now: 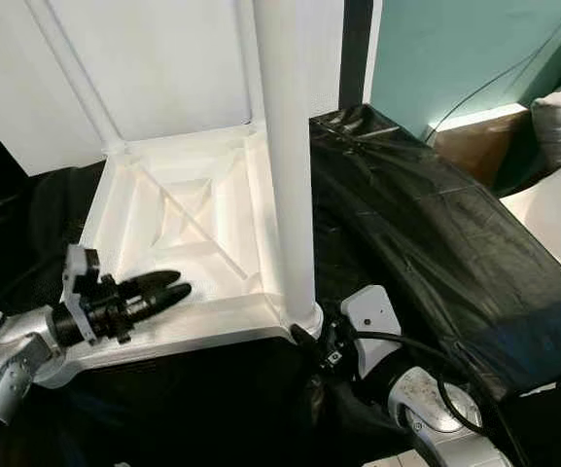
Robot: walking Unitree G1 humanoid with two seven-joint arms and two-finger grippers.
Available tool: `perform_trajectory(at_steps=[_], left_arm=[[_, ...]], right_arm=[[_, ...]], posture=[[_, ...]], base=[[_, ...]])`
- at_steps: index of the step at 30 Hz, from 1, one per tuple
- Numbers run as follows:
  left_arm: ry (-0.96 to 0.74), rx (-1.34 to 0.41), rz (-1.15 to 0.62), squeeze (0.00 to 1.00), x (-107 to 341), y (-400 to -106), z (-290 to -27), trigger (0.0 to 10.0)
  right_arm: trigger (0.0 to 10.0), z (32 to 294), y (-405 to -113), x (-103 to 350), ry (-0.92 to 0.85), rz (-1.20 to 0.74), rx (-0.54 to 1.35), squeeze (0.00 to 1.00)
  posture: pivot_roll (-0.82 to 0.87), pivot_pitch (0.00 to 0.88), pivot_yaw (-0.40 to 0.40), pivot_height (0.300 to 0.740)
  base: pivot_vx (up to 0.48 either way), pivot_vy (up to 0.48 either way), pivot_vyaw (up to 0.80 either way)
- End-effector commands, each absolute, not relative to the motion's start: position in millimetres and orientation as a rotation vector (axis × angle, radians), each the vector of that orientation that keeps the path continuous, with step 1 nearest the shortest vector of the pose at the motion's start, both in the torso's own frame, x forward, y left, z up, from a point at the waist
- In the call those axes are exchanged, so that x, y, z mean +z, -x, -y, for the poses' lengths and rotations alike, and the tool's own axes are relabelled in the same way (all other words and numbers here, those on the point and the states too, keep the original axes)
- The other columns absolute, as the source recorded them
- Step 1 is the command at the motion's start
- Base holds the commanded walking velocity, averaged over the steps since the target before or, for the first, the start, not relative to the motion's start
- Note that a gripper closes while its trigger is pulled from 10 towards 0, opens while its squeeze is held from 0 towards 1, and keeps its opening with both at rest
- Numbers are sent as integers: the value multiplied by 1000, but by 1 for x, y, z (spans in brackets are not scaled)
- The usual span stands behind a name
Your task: Building children table
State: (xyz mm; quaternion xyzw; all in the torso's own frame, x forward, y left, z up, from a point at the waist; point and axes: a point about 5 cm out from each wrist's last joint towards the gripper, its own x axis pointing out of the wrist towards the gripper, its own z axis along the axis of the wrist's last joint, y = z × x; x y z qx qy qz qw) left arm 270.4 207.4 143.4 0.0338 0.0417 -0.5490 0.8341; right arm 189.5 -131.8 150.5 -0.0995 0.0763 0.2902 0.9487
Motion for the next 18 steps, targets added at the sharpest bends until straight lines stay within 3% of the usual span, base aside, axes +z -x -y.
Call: perform_trajectory(at_steps=[1,2,3,4,7,18], left_arm=[[-198,-1169,-214,0,127,-265,-217,10000],[-294,-1225,-338,0,113,-256,-223,10000],[-294,-1225,-338,0,113,-256,-223,10000],[-313,-1318,-466,0,103,-241,-228,10000],[-268,-1384,-525,0,102,-231,-228,10000],[-101,-1533,-518,0,120,-222,-218,10000]], right_arm=[[10000,130,-189,150,198,-152,599,0],[10000,130,-190,149,198,-153,598,0],[10000,130,-190,149,198,-153,598,0],[10000,130,-190,149,200,-152,596,0],[10000,131,-191,150,201,-150,594,0],[10000,133,-193,149,208,-143,574,0]], posture=[[-138,29,73,740],[-137,29,74,740],[-137,29,74,740],[-140,29,72,740],[-142,30,71,740],[-154,25,74,740]], base=[[0,0,0],[0,0,0],[0,0,0],[0,0,0],[0,0,0],[0,0,0]])
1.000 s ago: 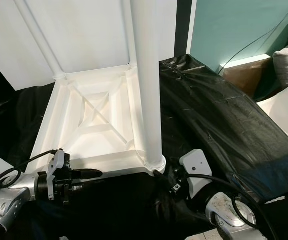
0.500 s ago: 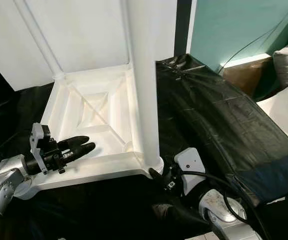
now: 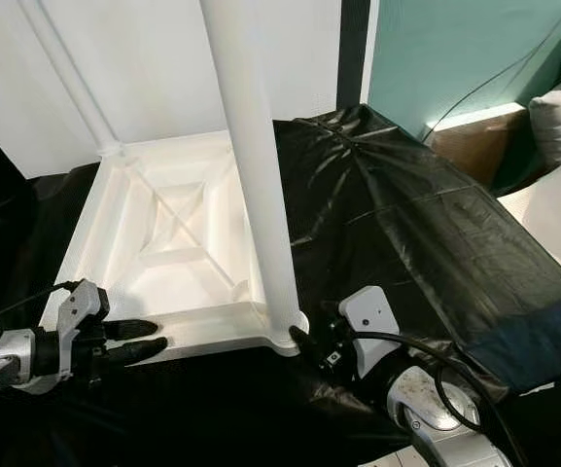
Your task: Building children table
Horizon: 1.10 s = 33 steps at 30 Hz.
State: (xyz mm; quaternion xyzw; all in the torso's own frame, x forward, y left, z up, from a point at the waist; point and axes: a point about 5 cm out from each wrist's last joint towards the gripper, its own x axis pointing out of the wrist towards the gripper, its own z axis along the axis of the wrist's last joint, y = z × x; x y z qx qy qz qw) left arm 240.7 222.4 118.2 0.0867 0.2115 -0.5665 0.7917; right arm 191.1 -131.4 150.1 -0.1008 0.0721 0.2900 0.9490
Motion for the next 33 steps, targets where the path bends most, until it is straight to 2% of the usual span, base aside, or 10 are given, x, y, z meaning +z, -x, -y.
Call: perform_trajectory(at_steps=[1,5,10,13,18,25,26,27,33], left_arm=[[-101,-1533,-518,0,120,-222,-218,10000],[-92,-1598,-529,0,118,-216,-210,10000],[-17,-1701,-529,0,105,-203,-176,10000],[16,-1685,-498,0,104,-211,-164,10000],[24,-1652,-485,0,102,-220,-161,10000],[65,-1654,-429,0,102,-233,-140,10000],[83,-1680,-407,0,103,-234,-124,10000],[90,-1690,-400,0,103,-234,-120,10000],[93,-1711,-399,0,102,-235,-114,10000]], right_arm=[[10000,133,-193,149,208,-143,574,0],[10000,132,-194,150,209,-139,570,0],[10000,129,-194,153,200,-137,588,0],[10000,134,-194,158,149,-165,584,0],[10000,138,-188,161,97,-204,610,0],[10000,142,-166,159,182,-284,680,0],[10000,146,-157,168,211,-295,674,0],[10000,146,-153,172,215,-294,674,0],[10000,143,-156,185,190,-234,675,0]], posture=[[-154,25,74,740],[-158,25,77,740],[-165,26,81,740],[-167,29,79,740],[-171,32,80,740],[-186,39,81,740],[-209,42,90,740],[-211,42,91,740],[-230,43,103,740]], base=[[0,0,0],[0,0,0],[0,0,0],[0,0,0],[0,0,0],[0,0,0],[0,0,0],[0,0,0],[0,0,0]])
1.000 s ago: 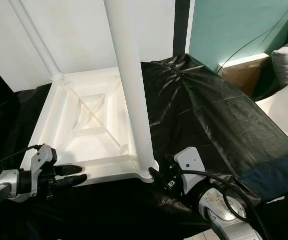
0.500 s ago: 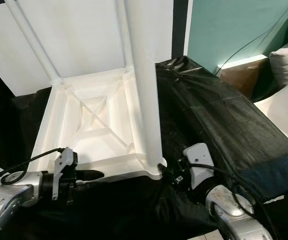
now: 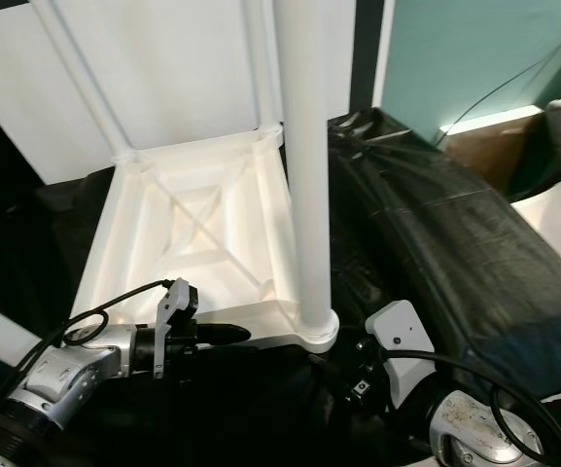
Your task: Building children table
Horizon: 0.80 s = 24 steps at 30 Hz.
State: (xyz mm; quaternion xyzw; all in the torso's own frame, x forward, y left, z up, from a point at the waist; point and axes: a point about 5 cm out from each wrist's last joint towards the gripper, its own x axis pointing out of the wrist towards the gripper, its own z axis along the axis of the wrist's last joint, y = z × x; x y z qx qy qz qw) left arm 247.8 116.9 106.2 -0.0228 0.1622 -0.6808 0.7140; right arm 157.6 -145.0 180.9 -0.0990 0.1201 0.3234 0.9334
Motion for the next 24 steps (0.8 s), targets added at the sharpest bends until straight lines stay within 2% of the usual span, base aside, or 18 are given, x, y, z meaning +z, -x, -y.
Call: perform_trajectory(at_steps=[1,6,9,15,17,19,24], left_arm=[[90,-1719,-400,0,102,-236,-113,10000],[85,-1731,-399,0,102,-239,-110,10000],[81,-1729,-389,0,103,-242,-108,10000],[85,-1713,-372,0,105,-244,-107,10000],[87,-1702,-369,0,105,-243,-108,10000],[94,-1695,-372,0,103,-241,-110,10000],[101,-1692,-374,0,102,-240,-111,10000]], right_arm=[[10000,142,-161,186,191,-209,667,0],[10000,137,-175,178,218,-189,737,0],[10000,135,-189,167,173,-201,751,0],[10000,127,-197,162,156,-231,790,0],[10000,127,-206,163,139,-216,747,0],[10000,140,-225,163,161,-196,594,0],[10000,149,-244,162,211,-172,500,0]], posture=[[-235,42,112,740],[-235,38,116,740],[-224,37,109,740],[-191,26,96,740],[-174,25,90,740],[-168,26,93,740],[-173,27,97,740]], base=[[0,0,0],[0,0,0],[0,0,0],[0,0,0],[0,0,0],[0,0,0],[0,0,0]])
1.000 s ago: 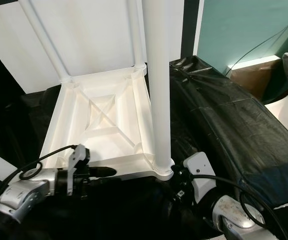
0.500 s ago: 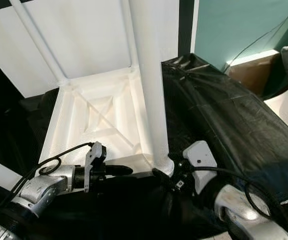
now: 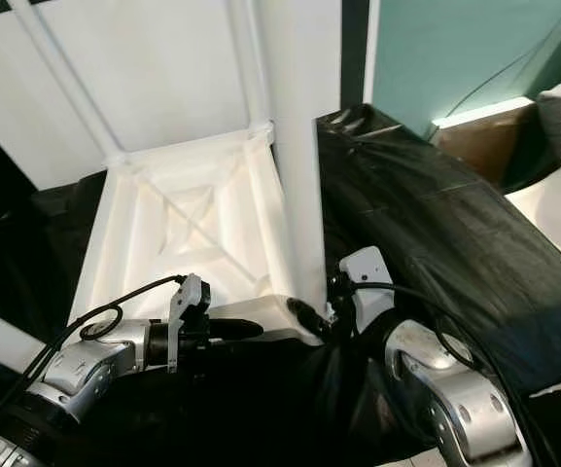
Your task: Building children table
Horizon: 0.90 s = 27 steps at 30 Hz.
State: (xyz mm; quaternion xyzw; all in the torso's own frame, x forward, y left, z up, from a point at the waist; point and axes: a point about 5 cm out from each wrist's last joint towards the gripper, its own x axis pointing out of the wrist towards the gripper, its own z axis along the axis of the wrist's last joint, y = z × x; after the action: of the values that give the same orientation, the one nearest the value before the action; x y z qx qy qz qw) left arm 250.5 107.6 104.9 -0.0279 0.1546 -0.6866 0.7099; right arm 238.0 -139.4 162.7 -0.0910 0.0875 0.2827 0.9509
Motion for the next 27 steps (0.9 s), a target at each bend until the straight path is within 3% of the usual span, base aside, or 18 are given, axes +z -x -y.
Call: perform_trajectory(at_steps=[1,8,9,16,25,27], left_arm=[[101,-1692,-374,0,102,-240,-111,10000],[94,-1699,-368,0,105,-244,-109,10000],[94,-1701,-364,0,106,-244,-107,10000],[95,-1698,-366,0,106,-242,-107,10000],[114,-1674,-316,0,110,-245,-106,10000],[197,-1637,-192,43,126,-251,-103,10000]], right_arm=[[10000,149,-244,162,211,-172,500,0],[9843,155,-268,158,232,-161,394,0],[10000,167,-278,166,242,-130,284,0],[10000,188,-286,182,237,-57,56,0],[10000,144,-258,156,236,-141,212,0],[10000,141,-241,142,224,-193,201,0]], posture=[[-173,27,97,740],[-176,26,103,740],[-174,25,104,740],[-173,28,103,740],[-181,32,94,740],[-197,37,96,740]], base=[[0,0,0],[0,0,0],[0,0,0],[0,0,0],[0,0,0],[0,0,0]])
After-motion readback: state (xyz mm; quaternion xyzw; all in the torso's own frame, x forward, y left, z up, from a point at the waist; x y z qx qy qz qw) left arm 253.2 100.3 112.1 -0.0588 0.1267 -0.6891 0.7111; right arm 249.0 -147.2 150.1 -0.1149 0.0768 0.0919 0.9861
